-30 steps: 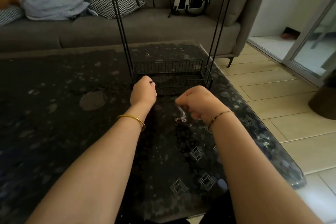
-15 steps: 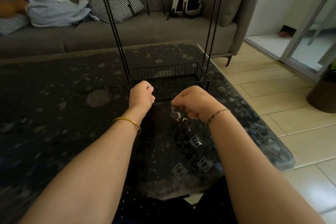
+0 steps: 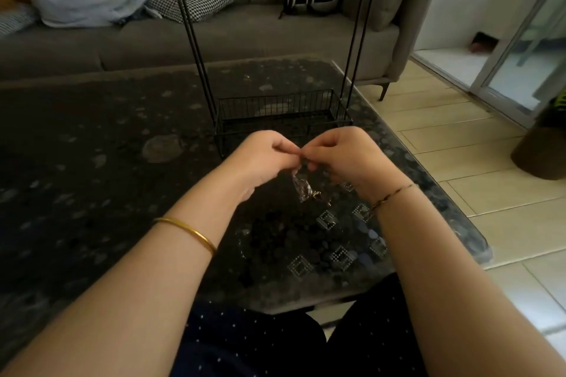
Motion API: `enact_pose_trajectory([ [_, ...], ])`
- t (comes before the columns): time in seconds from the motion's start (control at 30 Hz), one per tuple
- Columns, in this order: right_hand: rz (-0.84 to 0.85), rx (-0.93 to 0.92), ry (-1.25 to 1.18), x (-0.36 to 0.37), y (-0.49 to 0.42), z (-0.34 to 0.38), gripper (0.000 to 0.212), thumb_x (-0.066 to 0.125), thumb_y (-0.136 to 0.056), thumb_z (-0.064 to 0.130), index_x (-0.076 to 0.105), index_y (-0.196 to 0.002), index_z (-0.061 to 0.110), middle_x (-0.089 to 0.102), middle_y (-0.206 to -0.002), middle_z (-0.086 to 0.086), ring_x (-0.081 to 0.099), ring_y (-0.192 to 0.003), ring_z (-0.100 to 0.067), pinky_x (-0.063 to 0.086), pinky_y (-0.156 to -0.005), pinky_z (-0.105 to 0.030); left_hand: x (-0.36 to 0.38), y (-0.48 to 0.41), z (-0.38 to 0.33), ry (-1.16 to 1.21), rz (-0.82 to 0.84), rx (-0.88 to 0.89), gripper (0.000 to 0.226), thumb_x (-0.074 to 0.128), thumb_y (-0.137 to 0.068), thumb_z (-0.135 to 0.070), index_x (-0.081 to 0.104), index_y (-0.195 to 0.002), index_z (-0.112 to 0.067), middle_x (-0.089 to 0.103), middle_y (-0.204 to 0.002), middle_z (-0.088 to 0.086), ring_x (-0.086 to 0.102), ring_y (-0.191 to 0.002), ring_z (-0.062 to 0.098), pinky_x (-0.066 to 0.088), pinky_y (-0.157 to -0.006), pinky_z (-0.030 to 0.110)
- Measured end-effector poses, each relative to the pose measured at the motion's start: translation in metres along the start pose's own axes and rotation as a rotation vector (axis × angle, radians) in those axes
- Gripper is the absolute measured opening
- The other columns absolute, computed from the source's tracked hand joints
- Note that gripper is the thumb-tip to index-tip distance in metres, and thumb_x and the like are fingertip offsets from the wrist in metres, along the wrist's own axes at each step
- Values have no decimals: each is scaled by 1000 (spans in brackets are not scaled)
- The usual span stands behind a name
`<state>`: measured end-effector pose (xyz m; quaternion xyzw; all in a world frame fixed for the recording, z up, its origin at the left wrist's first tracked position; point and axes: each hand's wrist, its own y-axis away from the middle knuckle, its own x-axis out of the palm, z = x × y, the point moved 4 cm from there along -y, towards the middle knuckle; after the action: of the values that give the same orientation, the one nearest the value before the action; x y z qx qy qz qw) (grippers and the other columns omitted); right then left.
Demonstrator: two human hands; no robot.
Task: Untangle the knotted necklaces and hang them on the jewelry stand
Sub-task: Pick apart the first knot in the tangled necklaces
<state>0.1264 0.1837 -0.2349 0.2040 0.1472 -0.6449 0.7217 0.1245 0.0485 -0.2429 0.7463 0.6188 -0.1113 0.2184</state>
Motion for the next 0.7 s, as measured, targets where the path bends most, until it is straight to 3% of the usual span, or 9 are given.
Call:
enact_pose_trajectory([
  [0.1, -44, -18, 109, -8, -5, 0, 8, 63, -88, 16, 70, -88, 14, 60, -68, 5, 47, -52, -4, 40, -44, -10, -3, -4, 7, -53, -85, -7, 9, 63, -89, -14, 66, -82, -19, 71, -80, 0, 64, -86, 11, 49, -85, 32],
  [0.17, -4, 5, 169, -11, -7, -3, 7, 64, -86, 13, 68, -90, 17, 60, -74, 5, 51, -60, -6, 41, -48, -13, -6, -6, 11, -19, -123, -38, 8, 58, -92, -15, 64, -87, -18, 70, -84, 1, 67, -82, 10, 52, -85, 32],
  [0.33, 66, 47, 260, -10, -12, -8, 9, 63, -86, 7, 67, -90, 14, 58, -76, 3, 51, -62, -7, 39, -49, -15, -17, -10, 19, 320, -265, -164, 12, 47, -94, -8, 56, -88, -14, 59, -79, 5, 67, -82, 18, 55, -88, 38],
  [0.43, 65, 73, 326, -8, -15, -9, 9, 64, -85, 6, 66, -84, 15, 57, -76, 5, 51, -65, -7, 39, -51, -16, -20, -8, 18, 410, -325, -162, 15, 43, -95, -7, 55, -89, -14, 65, -90, 7, 67, -92, 20, 54, -88, 36],
  [0.5, 59, 124, 417, -8, -20, -12, 5, 66, -84, 8, 67, -88, 12, 62, -85, 1, 57, -75, -12, 47, -61, -21, -21, -7, 16, 485, -356, -140, 17, 39, -97, -7, 52, -90, -15, 67, -88, 7, 68, -91, 20, 54, -87, 36],
  [0.6, 45, 207, 605, -9, -28, -21, 21, 67, -84, 11, 67, -103, 3, 65, -107, -9, 60, -101, -23, 52, -88, -33, -26, -7, 16, 525, -431, -121, 17, 37, -101, -11, 51, -92, -18, 64, -79, 4, 68, -79, 18, 56, -84, 35],
  [0.7, 30, 229, 613, -8, -32, -25, 20, 69, -83, 13, 68, -101, 4, 65, -105, -10, 61, -100, -26, 52, -88, -36, -31, -9, 22, 497, -513, -124, 13, 40, -101, -13, 52, -103, -17, 53, -78, 2, 57, -68, 12, 59, -72, 32],
])
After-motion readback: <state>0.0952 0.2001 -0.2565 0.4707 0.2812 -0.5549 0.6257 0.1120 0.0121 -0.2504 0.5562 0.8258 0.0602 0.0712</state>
